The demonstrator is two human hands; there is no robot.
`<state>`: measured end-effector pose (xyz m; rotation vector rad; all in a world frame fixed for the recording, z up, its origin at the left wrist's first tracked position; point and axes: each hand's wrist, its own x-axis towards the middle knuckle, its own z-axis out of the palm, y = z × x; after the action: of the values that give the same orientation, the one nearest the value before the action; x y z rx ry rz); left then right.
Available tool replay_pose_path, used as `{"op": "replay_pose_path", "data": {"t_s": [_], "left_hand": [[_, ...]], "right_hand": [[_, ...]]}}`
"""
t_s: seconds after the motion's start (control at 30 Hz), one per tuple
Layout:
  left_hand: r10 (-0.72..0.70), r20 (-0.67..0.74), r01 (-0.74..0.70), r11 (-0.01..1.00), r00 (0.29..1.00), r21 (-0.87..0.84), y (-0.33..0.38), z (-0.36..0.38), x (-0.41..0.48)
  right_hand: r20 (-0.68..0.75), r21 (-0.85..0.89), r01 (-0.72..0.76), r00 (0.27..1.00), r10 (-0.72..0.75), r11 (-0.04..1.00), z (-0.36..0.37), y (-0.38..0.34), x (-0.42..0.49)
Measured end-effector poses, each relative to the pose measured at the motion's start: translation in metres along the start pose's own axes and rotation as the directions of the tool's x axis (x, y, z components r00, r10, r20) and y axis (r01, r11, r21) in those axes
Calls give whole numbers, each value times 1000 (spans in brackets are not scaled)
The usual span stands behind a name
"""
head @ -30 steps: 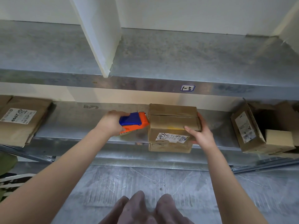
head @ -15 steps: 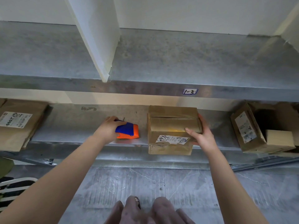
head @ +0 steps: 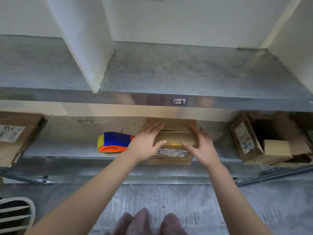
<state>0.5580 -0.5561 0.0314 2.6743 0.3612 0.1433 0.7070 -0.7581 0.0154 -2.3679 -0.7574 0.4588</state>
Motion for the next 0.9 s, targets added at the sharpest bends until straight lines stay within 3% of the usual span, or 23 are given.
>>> {"op": "replay_pose_path", "data": {"t_s": [0.17, 0.33, 0.4, 0.5, 0.63, 0.73, 0.8, 0.9], "left_hand": [[44, 80, -58, 983, 996, 177, 18, 33, 14], [-65, -61, 75, 980, 996, 182, 13, 26, 10], [-193, -117, 194, 981, 974, -8, 6, 26, -3], [-331, 69, 328, 841, 941, -430, 3, 28, -14], [-353, 96, 349, 778, 931, -522, 17, 36, -17], [-393, 42, 355, 773, 919, -526, 13, 32, -24], [-359, 48, 342, 829, 932, -443, 1, 16, -19], [-228, 267, 290, 931, 936, -222, -19, -7, -4]], "right_hand": [[85, -266, 180, 983, -163, 947, 12, -10, 5], [152, -160, 146, 981, -121, 976, 3, -9, 12], [149, -98, 148, 980, -133, 984, -1, -5, 12], [56, 74, 9, 998, -13, 997, -3, 0, 7], [19, 207, 13, 1000, -17, 978, -1, 13, 4], [111, 300, 17, 992, -53, 954, -11, 26, 9], [167, 331, 29, 982, -88, 943, -18, 32, 13], [246, 357, 53, 958, -149, 933, -19, 30, 18]]}}
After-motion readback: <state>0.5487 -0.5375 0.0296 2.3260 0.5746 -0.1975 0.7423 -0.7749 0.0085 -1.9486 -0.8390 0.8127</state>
